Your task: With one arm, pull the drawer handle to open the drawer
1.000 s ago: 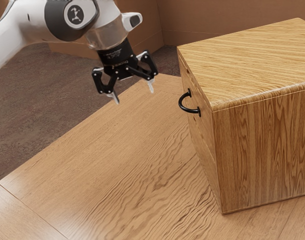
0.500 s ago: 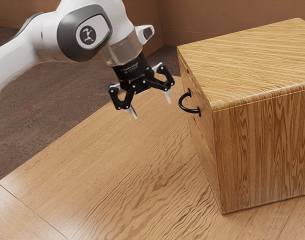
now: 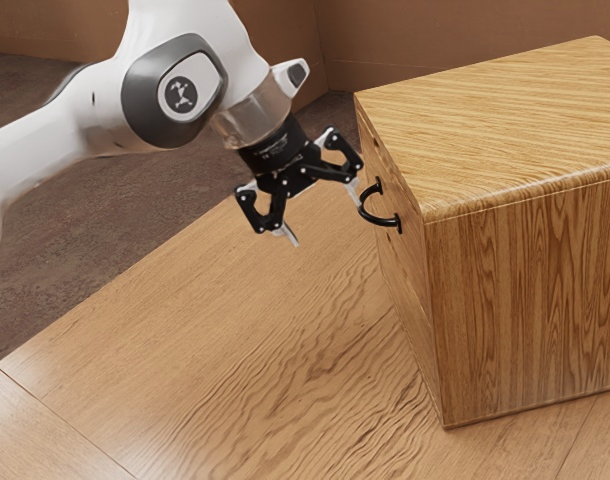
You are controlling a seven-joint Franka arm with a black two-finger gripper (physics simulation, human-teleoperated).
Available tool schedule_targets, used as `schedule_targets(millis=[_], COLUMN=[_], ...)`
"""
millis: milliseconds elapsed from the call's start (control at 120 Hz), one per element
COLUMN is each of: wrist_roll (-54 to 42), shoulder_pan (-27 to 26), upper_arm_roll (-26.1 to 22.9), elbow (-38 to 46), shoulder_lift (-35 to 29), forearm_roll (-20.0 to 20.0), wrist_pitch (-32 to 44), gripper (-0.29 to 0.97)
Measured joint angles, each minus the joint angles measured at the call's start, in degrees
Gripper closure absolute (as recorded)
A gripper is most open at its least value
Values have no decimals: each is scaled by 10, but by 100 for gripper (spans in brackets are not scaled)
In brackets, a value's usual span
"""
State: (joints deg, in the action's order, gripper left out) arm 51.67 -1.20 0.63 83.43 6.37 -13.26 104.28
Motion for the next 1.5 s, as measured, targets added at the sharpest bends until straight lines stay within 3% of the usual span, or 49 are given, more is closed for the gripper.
schedule_targets(millis=[1000, 1500], wrist_roll=[14, 13], shoulder_pan=[5, -13], upper_arm_roll=[-2, 44], elbow=[63, 116], shoulder_lift=[-24, -64], forearm_roll=[-18, -25], wrist_pitch=[39, 39], gripper=[0, 0])
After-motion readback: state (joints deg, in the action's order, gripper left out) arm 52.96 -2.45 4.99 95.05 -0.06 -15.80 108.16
